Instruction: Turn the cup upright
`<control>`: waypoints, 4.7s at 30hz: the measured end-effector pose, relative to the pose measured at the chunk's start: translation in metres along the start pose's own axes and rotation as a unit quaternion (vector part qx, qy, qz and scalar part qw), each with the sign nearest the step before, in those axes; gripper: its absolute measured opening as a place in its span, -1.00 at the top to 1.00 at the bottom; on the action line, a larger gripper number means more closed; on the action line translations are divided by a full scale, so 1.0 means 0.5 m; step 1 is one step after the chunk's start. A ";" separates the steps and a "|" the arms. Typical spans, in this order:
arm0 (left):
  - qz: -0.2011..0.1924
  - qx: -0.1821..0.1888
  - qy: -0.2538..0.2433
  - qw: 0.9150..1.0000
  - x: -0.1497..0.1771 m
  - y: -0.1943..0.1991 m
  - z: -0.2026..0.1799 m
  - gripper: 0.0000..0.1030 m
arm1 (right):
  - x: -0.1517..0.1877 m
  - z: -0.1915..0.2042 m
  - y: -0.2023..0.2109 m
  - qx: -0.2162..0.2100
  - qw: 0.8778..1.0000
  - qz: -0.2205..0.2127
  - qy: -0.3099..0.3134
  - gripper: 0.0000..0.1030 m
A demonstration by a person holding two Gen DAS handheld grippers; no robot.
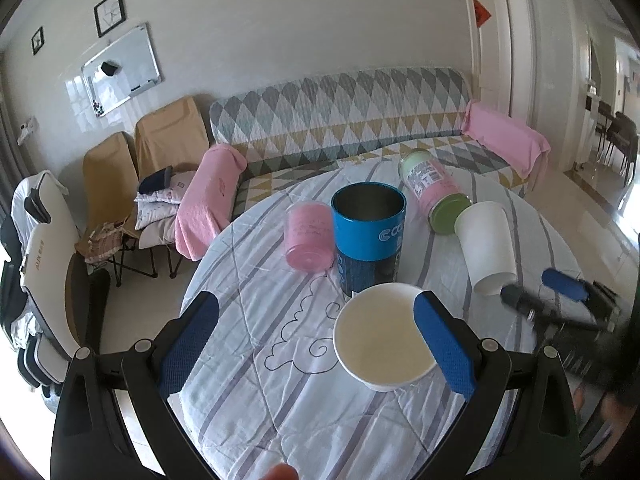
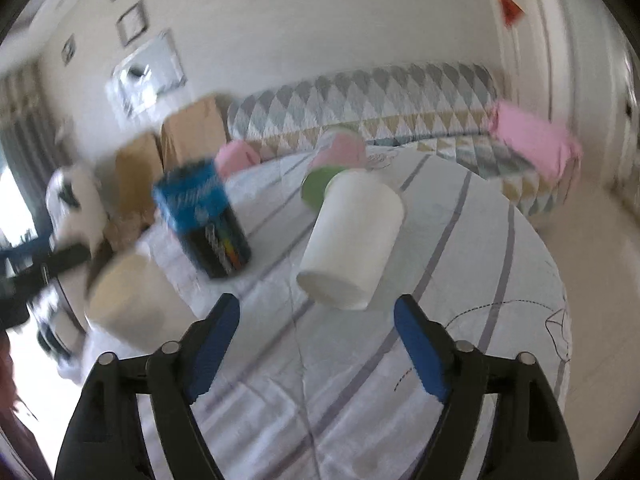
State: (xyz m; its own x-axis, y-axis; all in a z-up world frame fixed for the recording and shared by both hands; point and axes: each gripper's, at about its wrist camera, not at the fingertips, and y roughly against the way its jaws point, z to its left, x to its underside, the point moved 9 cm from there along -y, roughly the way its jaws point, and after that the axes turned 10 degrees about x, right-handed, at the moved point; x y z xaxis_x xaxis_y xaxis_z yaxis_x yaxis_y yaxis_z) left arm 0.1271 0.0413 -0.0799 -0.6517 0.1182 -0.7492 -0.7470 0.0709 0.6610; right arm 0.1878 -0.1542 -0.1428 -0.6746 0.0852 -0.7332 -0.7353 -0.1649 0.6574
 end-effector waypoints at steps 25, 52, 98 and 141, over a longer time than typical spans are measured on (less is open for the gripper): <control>-0.006 0.016 -0.009 1.000 -0.034 -0.053 -0.024 -0.93 | -0.056 -0.018 -0.164 -0.057 0.991 0.112 -0.056 -0.28; -0.014 0.040 0.012 0.999 0.025 0.023 -0.028 -0.93 | 0.058 0.047 0.036 -0.001 0.991 -0.087 0.101 -0.31; -0.089 0.083 0.006 0.993 0.127 0.257 -0.084 -0.96 | 0.095 0.040 0.326 0.062 0.983 -0.167 0.046 -0.59; -0.110 0.060 0.008 0.992 0.083 0.256 -0.119 -0.99 | 0.074 0.040 0.349 0.054 0.980 -0.173 0.076 -0.60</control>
State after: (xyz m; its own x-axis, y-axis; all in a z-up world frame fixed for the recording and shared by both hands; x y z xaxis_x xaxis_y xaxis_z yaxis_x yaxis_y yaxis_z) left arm -0.0034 -0.0036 -0.0291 -0.4768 0.0720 -0.8761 -0.8514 0.2100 0.4806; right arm 0.0334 -0.1604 -0.0518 -0.3718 -0.0303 -0.9278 -0.9268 -0.0457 0.3729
